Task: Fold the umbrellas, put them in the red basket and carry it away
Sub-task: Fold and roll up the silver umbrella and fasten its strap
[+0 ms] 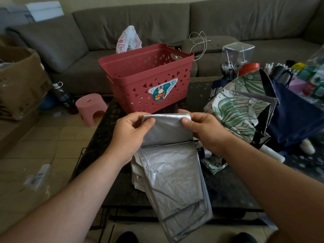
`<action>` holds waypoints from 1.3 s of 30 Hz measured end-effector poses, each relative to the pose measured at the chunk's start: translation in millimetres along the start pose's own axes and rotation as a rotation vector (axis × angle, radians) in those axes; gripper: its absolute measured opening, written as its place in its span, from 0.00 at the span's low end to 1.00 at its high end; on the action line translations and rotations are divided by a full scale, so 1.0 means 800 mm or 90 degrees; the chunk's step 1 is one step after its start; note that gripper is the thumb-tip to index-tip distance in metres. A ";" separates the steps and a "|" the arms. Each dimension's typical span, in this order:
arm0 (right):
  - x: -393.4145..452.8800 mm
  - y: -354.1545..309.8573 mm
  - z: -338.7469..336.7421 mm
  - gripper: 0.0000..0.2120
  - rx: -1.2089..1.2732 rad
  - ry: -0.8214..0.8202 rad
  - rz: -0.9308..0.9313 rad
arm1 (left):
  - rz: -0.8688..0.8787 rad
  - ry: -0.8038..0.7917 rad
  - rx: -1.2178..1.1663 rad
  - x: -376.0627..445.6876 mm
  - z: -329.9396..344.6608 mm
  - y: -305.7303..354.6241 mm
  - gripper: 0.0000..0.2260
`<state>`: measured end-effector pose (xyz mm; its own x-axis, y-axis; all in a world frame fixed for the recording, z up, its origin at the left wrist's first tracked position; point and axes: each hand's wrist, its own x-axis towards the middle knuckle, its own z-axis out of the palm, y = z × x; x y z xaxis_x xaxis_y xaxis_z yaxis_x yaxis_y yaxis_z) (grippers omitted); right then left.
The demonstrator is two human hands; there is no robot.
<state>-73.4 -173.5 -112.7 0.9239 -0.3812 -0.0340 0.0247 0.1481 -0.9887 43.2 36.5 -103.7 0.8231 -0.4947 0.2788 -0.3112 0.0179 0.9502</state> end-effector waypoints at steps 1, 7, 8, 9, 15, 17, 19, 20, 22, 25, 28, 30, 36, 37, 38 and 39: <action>0.001 -0.003 0.001 0.04 0.017 0.011 0.003 | -0.004 -0.001 -0.002 0.000 0.001 0.000 0.05; 0.007 -0.007 0.010 0.09 0.077 0.129 -0.010 | -0.019 0.010 -0.010 0.001 0.000 0.000 0.04; 0.008 -0.007 0.011 0.10 0.081 0.138 -0.012 | -0.023 0.006 -0.015 0.001 -0.001 -0.001 0.03; 0.009 -0.007 0.013 0.11 0.086 0.143 -0.013 | -0.027 0.004 -0.018 0.001 -0.001 -0.002 0.03; 0.008 -0.011 0.009 0.10 0.128 0.129 -0.019 | -0.020 -0.011 -0.009 0.000 -0.005 0.002 0.05; 0.006 -0.012 0.007 0.12 0.120 0.110 -0.041 | -0.021 -0.050 -0.013 0.000 -0.008 0.005 0.14; 0.001 -0.013 0.005 0.15 0.057 0.087 -0.074 | -0.012 -0.111 0.050 -0.001 -0.014 0.006 0.25; -0.004 -0.015 0.003 0.16 0.015 0.073 -0.089 | -0.004 -0.144 0.109 -0.002 -0.017 0.003 0.30; -0.015 -0.022 -0.002 0.16 -0.057 0.035 -0.106 | 0.011 -0.194 0.236 -0.003 -0.023 -0.003 0.37; -0.035 -0.031 -0.011 0.16 -0.134 -0.009 -0.114 | 0.048 -0.251 0.410 -0.007 -0.028 -0.013 0.47; -0.051 -0.033 -0.015 0.14 -0.176 -0.017 -0.102 | 0.101 -0.241 0.453 -0.014 -0.029 -0.017 0.46; -0.059 -0.033 -0.017 0.14 -0.196 -0.030 -0.088 | 0.177 -0.211 0.407 -0.018 -0.030 -0.019 0.32; -0.074 -0.038 -0.025 0.11 -0.310 -0.046 -0.102 | 0.271 -0.197 0.295 -0.038 -0.030 -0.003 0.08; -0.077 -0.040 -0.028 0.11 -0.334 -0.072 -0.091 | 0.282 -0.203 0.292 -0.043 -0.030 0.002 0.08; -0.079 -0.042 -0.029 0.11 -0.365 -0.103 -0.078 | 0.286 -0.215 0.293 -0.048 -0.031 0.006 0.09; -0.081 -0.043 -0.031 0.11 -0.398 -0.135 -0.065 | 0.286 -0.231 0.301 -0.053 -0.031 0.010 0.11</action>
<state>-143.5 -176.3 -80.0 0.9852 -0.1686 0.0306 -0.0512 -0.4600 -0.8865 17.8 79.5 -104.6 0.3855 -0.7855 0.4842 -0.8189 -0.0494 0.5718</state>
